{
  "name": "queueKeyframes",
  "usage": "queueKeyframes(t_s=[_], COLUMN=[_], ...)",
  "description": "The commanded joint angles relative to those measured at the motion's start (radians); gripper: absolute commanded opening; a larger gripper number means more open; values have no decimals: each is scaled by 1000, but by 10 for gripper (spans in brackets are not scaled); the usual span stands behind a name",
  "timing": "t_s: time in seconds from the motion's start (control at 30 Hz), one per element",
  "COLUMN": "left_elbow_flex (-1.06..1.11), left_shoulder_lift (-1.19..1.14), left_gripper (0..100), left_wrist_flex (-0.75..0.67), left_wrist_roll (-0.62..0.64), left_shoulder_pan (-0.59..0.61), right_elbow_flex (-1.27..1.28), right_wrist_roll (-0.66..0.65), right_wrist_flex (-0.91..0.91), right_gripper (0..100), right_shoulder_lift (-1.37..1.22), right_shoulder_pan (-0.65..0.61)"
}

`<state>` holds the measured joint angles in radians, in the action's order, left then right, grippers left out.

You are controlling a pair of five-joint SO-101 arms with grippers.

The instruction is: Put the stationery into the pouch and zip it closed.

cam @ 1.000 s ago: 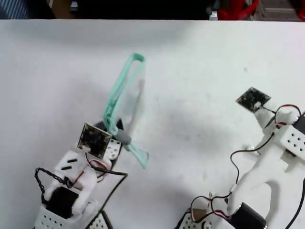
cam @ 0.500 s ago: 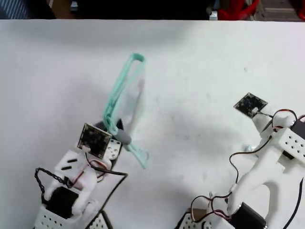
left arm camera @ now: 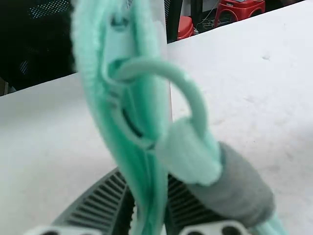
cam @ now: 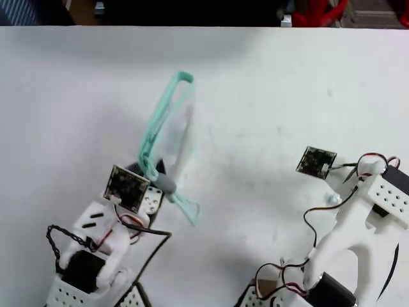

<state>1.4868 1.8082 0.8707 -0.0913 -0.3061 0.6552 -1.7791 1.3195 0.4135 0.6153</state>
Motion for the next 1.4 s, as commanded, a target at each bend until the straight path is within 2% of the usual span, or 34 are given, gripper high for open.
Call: queueKeyframes(t_s=[0.0, 0.13, 0.5, 0.73, 0.8, 0.9, 0.93, 1.0, 1.07, 1.23, 1.37], left_elbow_flex=[-6, -6, -6, -6, -6, -6, -6, -6, -6, -6, -5], left_shoulder_lift=[12, 12, 12, 12, 12, 12, 12, 12, 12, 12, 12], left_gripper=[27, 27, 27, 27, 27, 27, 27, 27, 27, 27, 27], left_wrist_flex=[-29, -29, -26, -26, -28, -28, -28, -26, -26, -26, -28], left_wrist_roll=[-12, -12, -12, -12, -12, -12, -12, -12, -12, -12, -12], left_shoulder_pan=[-16, -16, -16, -16, -16, -16, -16, -16, -16, -16, -16], right_elbow_flex=[0, 60, 71, 71, 71, 71, 71, 71, 71, 77, 77], right_wrist_roll=[-15, -15, -15, -15, -14, -14, -14, -14, -14, -11, -9], right_wrist_flex=[-31, -148, -392, -553, -568, -567, -567, -562, -562, -549, -414], right_gripper=[365, 321, 320, 309, 233, 26, 5, 50, 18, 17, 17], right_shoulder_lift=[27, -22, -348, -464, -475, -473, -473, -473, -473, -390, -225], right_shoulder_pan=[-5, -2, 28, 61, 59, 45, 38, 36, 31, 36, 28])
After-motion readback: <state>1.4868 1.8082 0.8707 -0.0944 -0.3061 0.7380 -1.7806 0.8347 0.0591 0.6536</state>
